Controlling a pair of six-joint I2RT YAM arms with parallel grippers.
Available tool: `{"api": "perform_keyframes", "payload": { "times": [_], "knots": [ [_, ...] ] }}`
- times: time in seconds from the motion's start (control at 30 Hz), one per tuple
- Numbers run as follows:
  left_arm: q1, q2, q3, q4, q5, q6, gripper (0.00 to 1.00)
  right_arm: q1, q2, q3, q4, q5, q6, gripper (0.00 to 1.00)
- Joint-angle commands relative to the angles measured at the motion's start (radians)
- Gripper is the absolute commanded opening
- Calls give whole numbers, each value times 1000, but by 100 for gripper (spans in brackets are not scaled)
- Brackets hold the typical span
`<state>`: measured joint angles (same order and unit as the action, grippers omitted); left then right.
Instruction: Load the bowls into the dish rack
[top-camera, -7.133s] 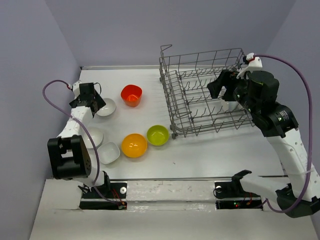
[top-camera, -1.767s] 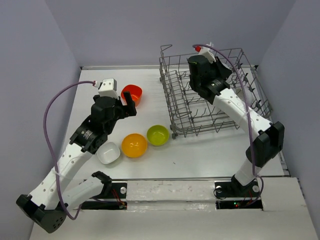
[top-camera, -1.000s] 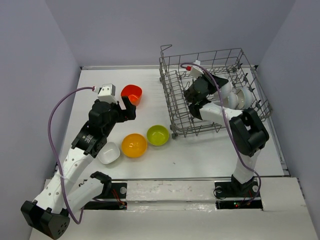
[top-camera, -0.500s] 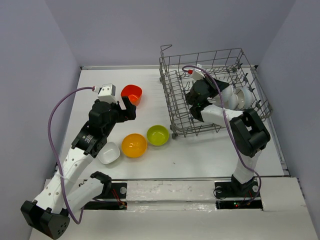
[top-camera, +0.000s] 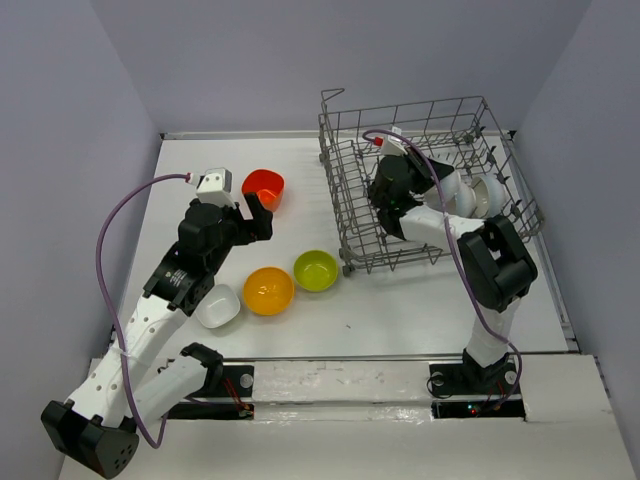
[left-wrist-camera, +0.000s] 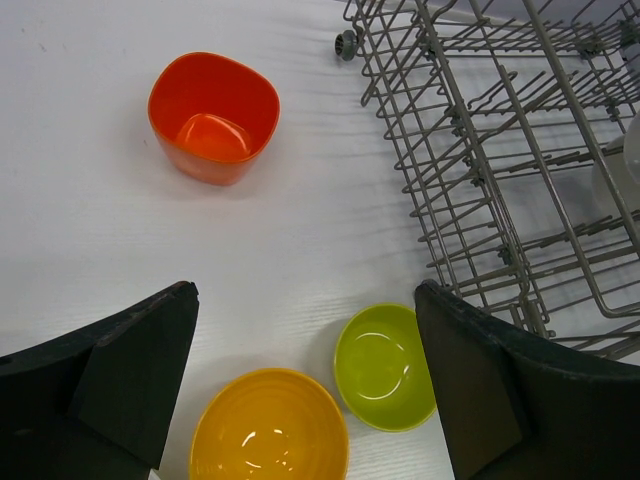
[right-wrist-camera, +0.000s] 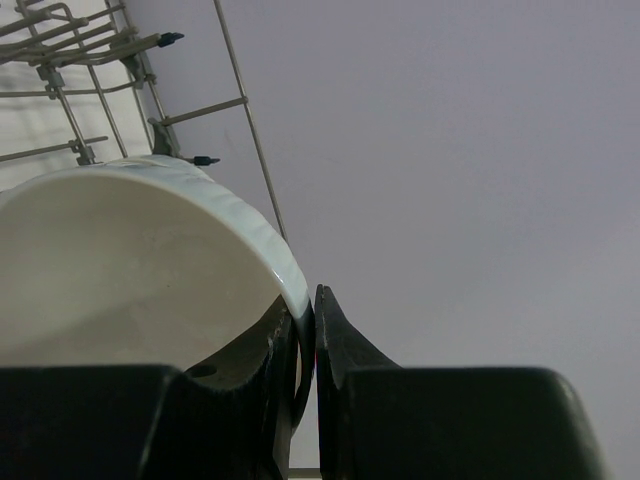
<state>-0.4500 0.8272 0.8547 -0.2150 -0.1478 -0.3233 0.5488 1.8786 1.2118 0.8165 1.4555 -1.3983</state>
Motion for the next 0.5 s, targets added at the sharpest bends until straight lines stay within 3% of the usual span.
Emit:
{"api": "perform_keyframes", "payload": {
  "times": [0.0, 0.17, 0.23, 0.27, 0.33, 0.4, 0.47],
  "knots": [
    [-6, -10, -6, 35, -12, 6, 99, -7, 82, -6, -54, 6, 64, 1],
    [-9, -7, -6, 32, -18, 7, 99, -7, 71, 38, -271, 3, 226, 1],
    [-9, -7, -6, 32, -18, 7, 99, -7, 56, 109, -432, -18, 419, 1],
    [-9, -4, -6, 32, -18, 7, 99, -16, 50, 156, -725, -35, 673, 1],
    [-10, -3, -5, 32, -16, 7, 99, -27, 57, 350, -1219, -150, 961, 1],
    [-10, -3, -5, 32, -16, 7, 99, -27, 62, 391, -1300, -179, 1073, 1],
    [-15, -2, -6, 32, -18, 7, 99, -36, 62, 384, -1300, -159, 1049, 1]
  ]
}}
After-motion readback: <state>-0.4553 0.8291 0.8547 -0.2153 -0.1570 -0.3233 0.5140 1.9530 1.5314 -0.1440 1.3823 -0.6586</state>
